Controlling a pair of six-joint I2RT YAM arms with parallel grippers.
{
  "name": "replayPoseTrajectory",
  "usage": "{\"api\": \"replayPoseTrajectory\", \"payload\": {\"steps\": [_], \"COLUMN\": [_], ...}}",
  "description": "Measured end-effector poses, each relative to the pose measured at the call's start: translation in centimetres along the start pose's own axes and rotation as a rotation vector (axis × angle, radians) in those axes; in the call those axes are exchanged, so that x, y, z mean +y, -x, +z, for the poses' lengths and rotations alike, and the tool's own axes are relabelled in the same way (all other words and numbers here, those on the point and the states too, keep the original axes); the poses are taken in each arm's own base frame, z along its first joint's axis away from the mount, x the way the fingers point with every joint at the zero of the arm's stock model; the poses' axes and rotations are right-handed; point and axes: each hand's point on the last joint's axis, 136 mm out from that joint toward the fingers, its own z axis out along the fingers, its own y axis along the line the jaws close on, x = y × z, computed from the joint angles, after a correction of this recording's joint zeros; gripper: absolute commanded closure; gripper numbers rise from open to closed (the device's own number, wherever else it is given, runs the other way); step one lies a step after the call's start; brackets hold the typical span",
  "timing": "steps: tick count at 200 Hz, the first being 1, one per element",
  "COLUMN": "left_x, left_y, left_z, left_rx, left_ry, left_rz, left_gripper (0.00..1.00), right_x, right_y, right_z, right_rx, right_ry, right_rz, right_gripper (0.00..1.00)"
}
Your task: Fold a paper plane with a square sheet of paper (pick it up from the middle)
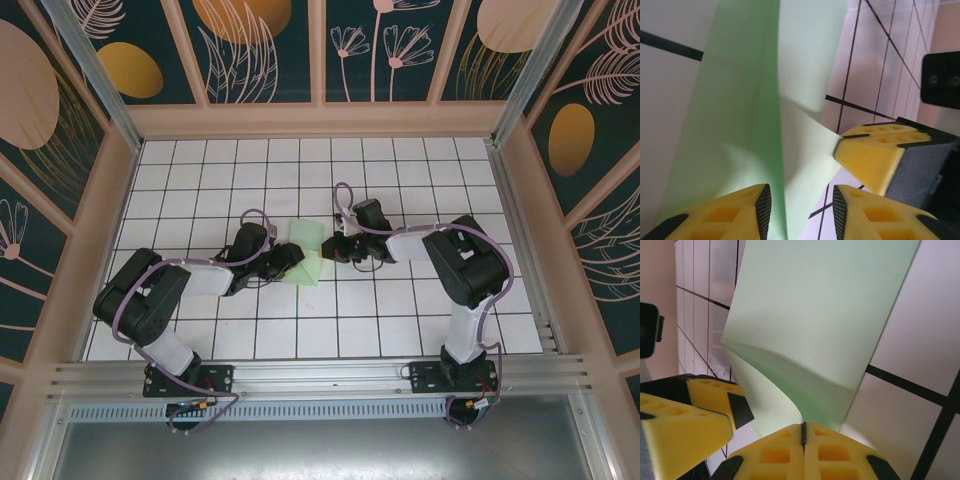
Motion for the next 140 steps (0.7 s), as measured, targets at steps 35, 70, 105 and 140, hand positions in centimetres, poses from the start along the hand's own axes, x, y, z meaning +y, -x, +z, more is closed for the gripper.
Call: {"api": "replayPoseTrajectory", "payload": {"steps": [35, 70, 105, 140], "left_x": [0.1, -0.9, -1.8, -1.5], "left_y": [0.0, 0.4, 1.0, 1.3], "left_z": [0.5, 0.7, 0.9, 1.1], "left_rx": [0.014, 0.009, -0.009, -0.022], "left_ry": [0.001, -0.03, -0.047, -0.035], "left_rz": [0.006, 0.046, 0.106, 0.151], "left_gripper": [0.62, 0.71, 0.83, 0.91], "right_x": [0.0, -0.1, 0.4, 1.3], "right_y": [0.0, -0.1, 0.4, 3.2], "right_z": [0.0, 0.0, -0.7, -3.9], "right_rx": [0.0, 0.002, -0.014, -0.129], "right_ry": [0.0, -0.001, 0.004, -0.021], "right_rz": [0.0, 0.002, -0.001, 0.003], "right_gripper": [1.0, 0.96, 0.8, 0.52]}}
